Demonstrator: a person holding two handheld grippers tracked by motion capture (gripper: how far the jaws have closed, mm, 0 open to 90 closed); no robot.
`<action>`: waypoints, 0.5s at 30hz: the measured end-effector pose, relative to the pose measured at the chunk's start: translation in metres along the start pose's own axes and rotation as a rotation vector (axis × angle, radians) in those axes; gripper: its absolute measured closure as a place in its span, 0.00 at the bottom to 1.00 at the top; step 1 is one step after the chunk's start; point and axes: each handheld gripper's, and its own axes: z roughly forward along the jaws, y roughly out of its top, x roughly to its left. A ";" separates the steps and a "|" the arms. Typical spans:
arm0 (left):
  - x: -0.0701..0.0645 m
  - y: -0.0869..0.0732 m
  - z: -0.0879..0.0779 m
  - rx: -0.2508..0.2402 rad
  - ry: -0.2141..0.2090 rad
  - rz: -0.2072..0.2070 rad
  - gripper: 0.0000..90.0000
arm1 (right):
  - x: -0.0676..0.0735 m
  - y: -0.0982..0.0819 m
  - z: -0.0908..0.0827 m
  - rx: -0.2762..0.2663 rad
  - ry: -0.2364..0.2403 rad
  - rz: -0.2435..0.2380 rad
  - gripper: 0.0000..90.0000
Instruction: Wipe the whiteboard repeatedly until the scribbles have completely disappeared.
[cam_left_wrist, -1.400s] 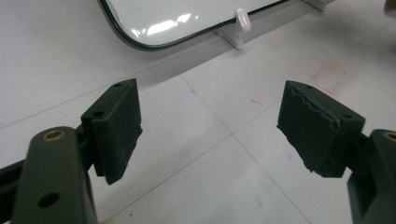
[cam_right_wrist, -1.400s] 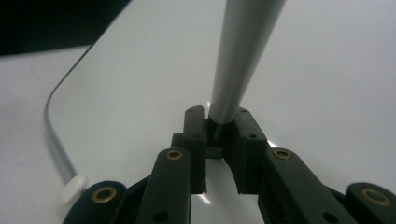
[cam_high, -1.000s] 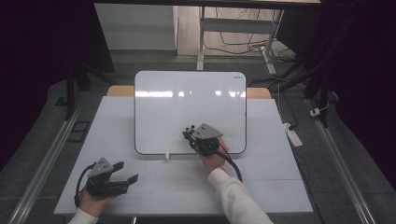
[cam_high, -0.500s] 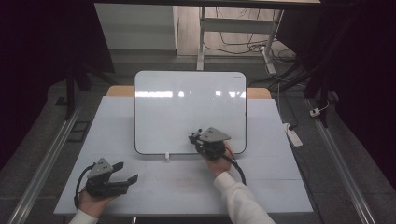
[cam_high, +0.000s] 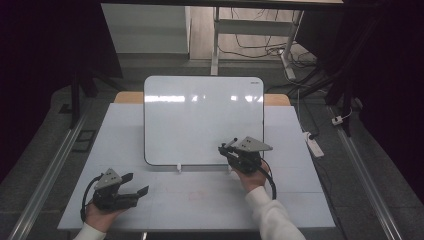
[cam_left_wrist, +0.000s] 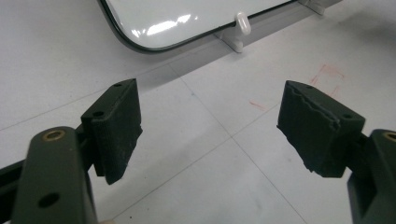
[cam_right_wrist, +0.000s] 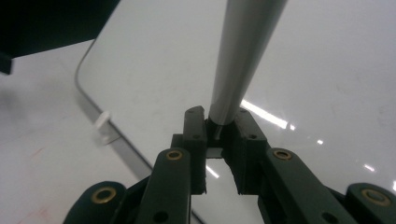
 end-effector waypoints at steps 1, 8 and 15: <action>0.000 0.000 0.000 -0.003 0.001 0.001 0.25 | 0.001 0.001 -0.004 0.005 0.007 -0.007 0.86; -0.001 0.004 -0.001 -0.026 0.009 0.005 0.25 | 0.010 -0.002 -0.025 0.011 0.091 -0.010 0.86; 0.000 0.011 0.000 -0.060 0.013 0.012 0.25 | 0.016 -0.007 -0.032 0.051 0.167 -0.017 0.85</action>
